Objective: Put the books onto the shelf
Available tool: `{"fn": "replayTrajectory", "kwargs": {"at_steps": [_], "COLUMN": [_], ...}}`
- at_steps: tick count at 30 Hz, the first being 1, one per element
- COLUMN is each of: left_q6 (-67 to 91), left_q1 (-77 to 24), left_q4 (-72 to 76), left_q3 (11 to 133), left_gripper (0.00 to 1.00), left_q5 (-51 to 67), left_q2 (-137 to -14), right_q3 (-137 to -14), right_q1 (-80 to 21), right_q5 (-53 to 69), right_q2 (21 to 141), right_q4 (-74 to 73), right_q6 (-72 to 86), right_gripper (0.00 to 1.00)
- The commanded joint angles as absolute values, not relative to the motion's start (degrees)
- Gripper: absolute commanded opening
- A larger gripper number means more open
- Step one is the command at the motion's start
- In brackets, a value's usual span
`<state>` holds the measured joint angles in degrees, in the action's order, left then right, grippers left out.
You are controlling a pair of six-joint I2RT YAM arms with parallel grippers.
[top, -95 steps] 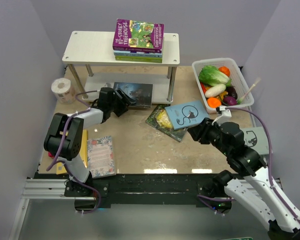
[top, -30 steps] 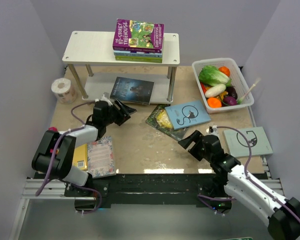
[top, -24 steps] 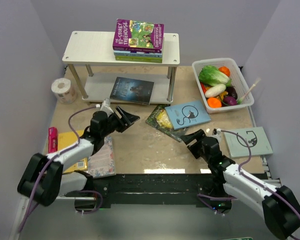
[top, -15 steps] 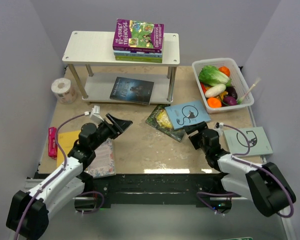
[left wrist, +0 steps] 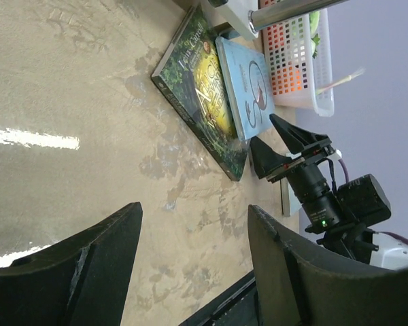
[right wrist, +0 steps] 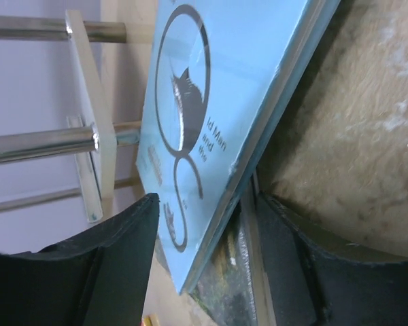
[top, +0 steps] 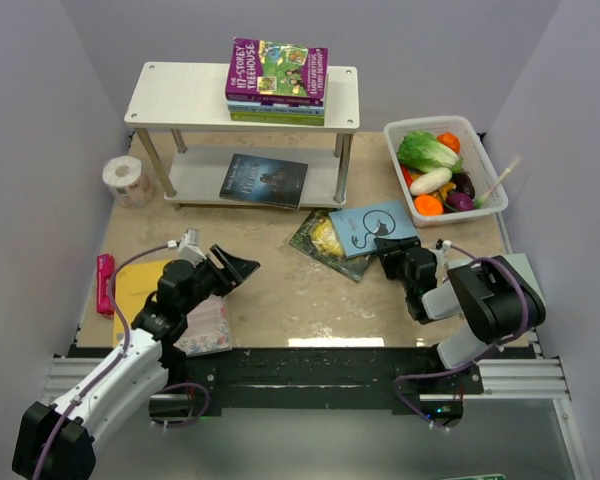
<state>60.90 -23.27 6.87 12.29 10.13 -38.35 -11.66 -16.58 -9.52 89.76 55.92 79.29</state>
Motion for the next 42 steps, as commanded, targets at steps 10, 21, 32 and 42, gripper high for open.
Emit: {"fn": "replayTrajectory", "kwargs": {"at_steps": [10,21,32,42], "left_q6": [58.9,56.3,58.6,66.9], "left_q1": [-23.2,-23.3,-23.2,-21.5], "left_q4": [5.8,0.5,3.4,53.5], "left_q3": [10.4,13.4,11.3,0.0], "left_gripper": [0.68,0.68,0.72,0.87], "left_q5": [10.1,9.0,8.6,28.4], "left_q2": [-37.4,-35.5,-35.6,-50.5], "right_q3": [-20.3,-21.0,-28.2,-33.7], "right_q1": [-10.6,-9.4,-9.6,-13.1], "right_q5": [-3.0,11.9,31.7,56.9], "right_q2": [91.7,76.1,48.3,48.6], "right_q4": [58.3,36.5,-5.2,-11.0], "right_q6": [69.1,62.8,51.2,51.5], "right_gripper": [0.47,0.00,0.00,0.00]}}
